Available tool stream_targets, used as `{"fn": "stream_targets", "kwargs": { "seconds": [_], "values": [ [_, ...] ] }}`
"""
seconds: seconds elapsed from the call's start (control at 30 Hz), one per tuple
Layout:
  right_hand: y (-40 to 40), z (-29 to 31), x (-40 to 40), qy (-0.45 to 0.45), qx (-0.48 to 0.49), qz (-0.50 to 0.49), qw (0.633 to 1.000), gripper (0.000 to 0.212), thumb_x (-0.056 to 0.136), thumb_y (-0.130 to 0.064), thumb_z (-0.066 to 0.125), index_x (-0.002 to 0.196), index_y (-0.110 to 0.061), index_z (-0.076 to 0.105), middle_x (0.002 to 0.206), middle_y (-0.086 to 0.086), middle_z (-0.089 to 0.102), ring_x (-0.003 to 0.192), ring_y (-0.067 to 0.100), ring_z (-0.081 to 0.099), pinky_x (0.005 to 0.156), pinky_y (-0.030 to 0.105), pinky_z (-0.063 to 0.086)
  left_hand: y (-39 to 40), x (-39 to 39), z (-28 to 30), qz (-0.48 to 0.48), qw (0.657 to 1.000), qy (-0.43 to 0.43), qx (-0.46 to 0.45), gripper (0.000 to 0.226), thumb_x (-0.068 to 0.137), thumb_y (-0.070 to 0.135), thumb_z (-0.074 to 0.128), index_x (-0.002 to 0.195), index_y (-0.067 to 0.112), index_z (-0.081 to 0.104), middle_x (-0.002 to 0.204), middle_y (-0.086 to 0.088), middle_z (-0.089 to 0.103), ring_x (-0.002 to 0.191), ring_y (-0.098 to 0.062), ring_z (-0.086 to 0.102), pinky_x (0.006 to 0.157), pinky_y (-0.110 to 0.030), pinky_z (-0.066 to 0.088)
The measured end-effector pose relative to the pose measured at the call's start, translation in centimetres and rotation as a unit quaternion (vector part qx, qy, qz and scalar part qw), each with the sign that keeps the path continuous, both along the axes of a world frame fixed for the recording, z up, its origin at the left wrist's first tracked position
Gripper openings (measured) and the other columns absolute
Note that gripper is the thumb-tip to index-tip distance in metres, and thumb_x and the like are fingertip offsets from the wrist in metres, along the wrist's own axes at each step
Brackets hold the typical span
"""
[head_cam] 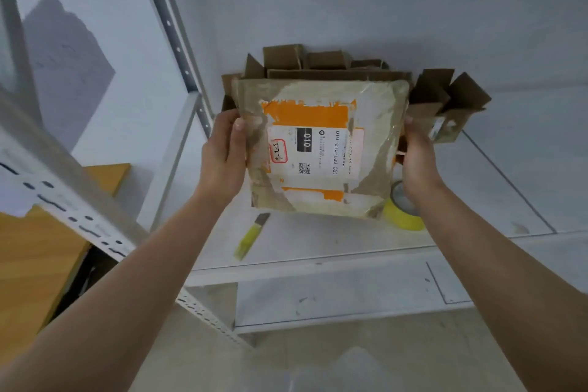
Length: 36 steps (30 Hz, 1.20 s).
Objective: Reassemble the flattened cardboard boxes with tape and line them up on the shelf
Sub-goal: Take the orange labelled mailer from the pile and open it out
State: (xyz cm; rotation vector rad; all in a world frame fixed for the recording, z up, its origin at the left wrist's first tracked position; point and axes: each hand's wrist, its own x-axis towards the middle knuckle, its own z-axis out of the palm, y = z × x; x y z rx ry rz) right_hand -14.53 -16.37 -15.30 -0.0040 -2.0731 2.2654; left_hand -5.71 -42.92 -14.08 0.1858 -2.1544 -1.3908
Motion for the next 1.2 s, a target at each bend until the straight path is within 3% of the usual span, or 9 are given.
{"fn": "stream_targets", "kwargs": {
  "seconds": [0.1,0.2,0.43,0.53,0.73,0.93,1.07,1.13,1.2],
  "values": [
    [-0.2,-0.8,0.3,-0.049,-0.006,0.016,0.999,0.044,0.087,-0.051,0.04,0.094,-0.018,0.067,0.098,0.013,0.07,0.097,0.025,0.069,0.086,0.047,0.055,0.4,0.3,-0.6,-0.016,0.998,-0.006,0.055,0.026,0.099,0.048,0.032,0.1,0.033,0.054,0.097,-0.008,0.066,0.09,-0.026,0.066,0.065,-0.055,0.059],
    [0.5,-1.6,0.7,-0.087,-0.007,0.03,0.996,0.048,0.082,-0.059,0.039,0.094,-0.028,0.073,0.105,0.006,0.074,0.109,0.03,0.064,0.11,0.056,0.032,1.3,0.6,-1.0,-0.011,0.995,-0.026,0.098,0.027,0.105,0.04,0.029,0.098,0.033,0.054,0.1,-0.004,0.067,0.093,-0.021,0.067,0.067,-0.051,0.061],
    [1.7,-2.6,2.6,-0.127,0.021,-0.012,0.992,0.039,0.065,-0.06,0.05,0.067,-0.025,0.066,0.077,0.001,0.068,0.093,0.029,0.065,0.102,0.054,0.041,1.9,0.6,-2.5,-0.029,0.983,-0.093,0.155,0.026,0.106,0.037,0.03,0.111,0.03,0.054,0.105,-0.009,0.068,0.093,-0.026,0.069,0.068,-0.044,0.061],
    [2.0,-2.9,3.2,-0.118,0.0,-0.021,0.993,0.036,0.076,-0.05,0.046,0.054,-0.031,0.068,0.065,-0.009,0.065,0.083,0.021,0.062,0.092,0.044,0.044,2.3,0.7,-2.6,-0.044,0.98,-0.104,0.164,0.023,0.106,0.035,0.033,0.107,0.031,0.056,0.102,-0.008,0.069,0.094,-0.029,0.068,0.075,-0.045,0.06],
    [2.3,-2.0,2.5,-0.102,-0.117,0.038,0.987,0.036,0.096,-0.044,0.046,0.099,-0.024,0.076,0.114,0.013,0.071,0.112,0.029,0.065,0.099,0.044,0.051,1.7,0.5,-2.2,-0.123,0.947,-0.111,0.274,0.02,0.105,0.022,0.04,0.113,0.023,0.058,0.111,-0.014,0.064,0.108,-0.036,0.061,0.096,-0.052,0.048],
    [1.9,-2.0,3.2,-0.11,-0.13,0.049,0.984,0.043,0.094,-0.054,0.048,0.1,-0.023,0.077,0.105,0.01,0.074,0.101,0.027,0.07,0.094,0.044,0.053,2.7,0.6,-2.5,-0.153,0.898,-0.166,0.378,0.036,0.103,0.042,0.038,0.101,0.021,0.066,0.083,-0.003,0.075,0.083,-0.023,0.072,0.084,-0.04,0.053],
    [1.8,-2.1,3.8,-0.091,-0.107,0.036,0.989,0.063,0.076,-0.067,0.063,0.123,-0.025,0.065,0.122,0.013,0.067,0.112,0.031,0.065,0.103,0.054,0.045,2.9,0.7,-2.6,-0.14,0.895,-0.161,0.393,0.056,0.092,0.057,0.045,0.129,0.018,0.059,0.111,-0.008,0.071,0.105,-0.031,0.067,0.096,-0.05,0.049],
    [2.0,-2.5,3.6,-0.04,-0.078,0.05,0.995,0.056,0.075,-0.073,0.058,0.123,-0.045,0.055,0.132,0.005,0.06,0.123,0.027,0.058,0.107,0.055,0.04,3.3,0.9,-2.4,-0.137,0.889,-0.158,0.407,0.084,0.072,0.072,0.055,0.14,0.024,0.051,0.137,-0.008,0.057,0.127,-0.035,0.053,0.108,-0.056,0.039],
    [2.3,-2.5,3.5,0.004,-0.027,0.041,0.999,0.038,0.078,-0.074,0.052,0.113,-0.059,0.047,0.129,-0.007,0.059,0.125,0.024,0.055,0.108,0.057,0.039,3.3,1.0,-2.5,-0.134,0.898,-0.115,0.402,0.075,0.062,0.079,0.065,0.126,0.04,0.059,0.137,0.006,0.055,0.132,-0.024,0.049,0.11,-0.051,0.038]
  ]
}}
